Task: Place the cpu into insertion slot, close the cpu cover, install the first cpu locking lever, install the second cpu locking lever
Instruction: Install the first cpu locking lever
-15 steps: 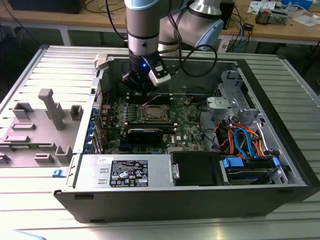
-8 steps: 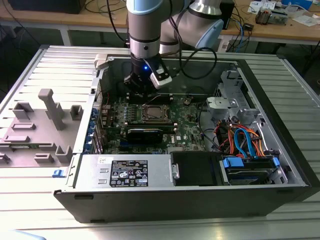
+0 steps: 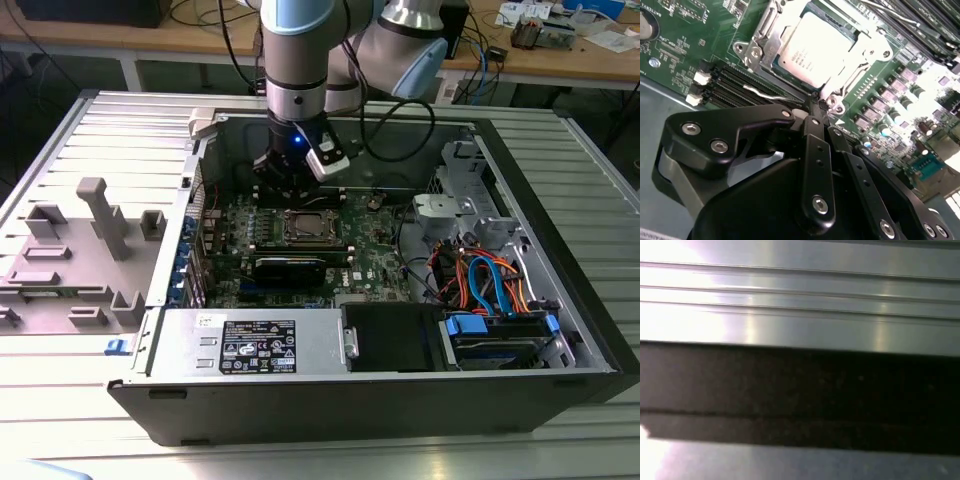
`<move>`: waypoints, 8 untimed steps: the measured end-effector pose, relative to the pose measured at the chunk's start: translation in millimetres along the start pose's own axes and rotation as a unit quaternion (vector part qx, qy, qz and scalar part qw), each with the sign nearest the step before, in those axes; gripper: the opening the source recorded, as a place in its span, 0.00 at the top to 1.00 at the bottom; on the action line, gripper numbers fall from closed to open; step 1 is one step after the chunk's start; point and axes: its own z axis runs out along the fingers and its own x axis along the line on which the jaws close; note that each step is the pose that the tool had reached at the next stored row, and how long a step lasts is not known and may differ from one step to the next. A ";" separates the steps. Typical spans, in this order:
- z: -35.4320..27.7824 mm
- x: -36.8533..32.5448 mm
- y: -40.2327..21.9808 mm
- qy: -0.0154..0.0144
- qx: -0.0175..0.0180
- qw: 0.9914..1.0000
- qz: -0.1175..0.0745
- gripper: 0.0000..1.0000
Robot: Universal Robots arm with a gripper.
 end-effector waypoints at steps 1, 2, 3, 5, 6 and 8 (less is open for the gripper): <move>0.8 -2.1 -0.1 0.000 0.000 1.000 0.000 0.89; 1.4 -4.0 -0.2 0.000 0.000 1.000 0.000 0.89; 1.9 -5.7 -0.3 0.000 0.001 1.000 0.000 0.89; 3.3 -11.6 -0.6 0.000 0.001 1.000 -0.001 0.89; 3.7 -13.3 -0.7 0.001 0.001 1.000 -0.001 0.89; 4.6 -17.9 -0.9 0.001 0.001 1.000 -0.001 0.89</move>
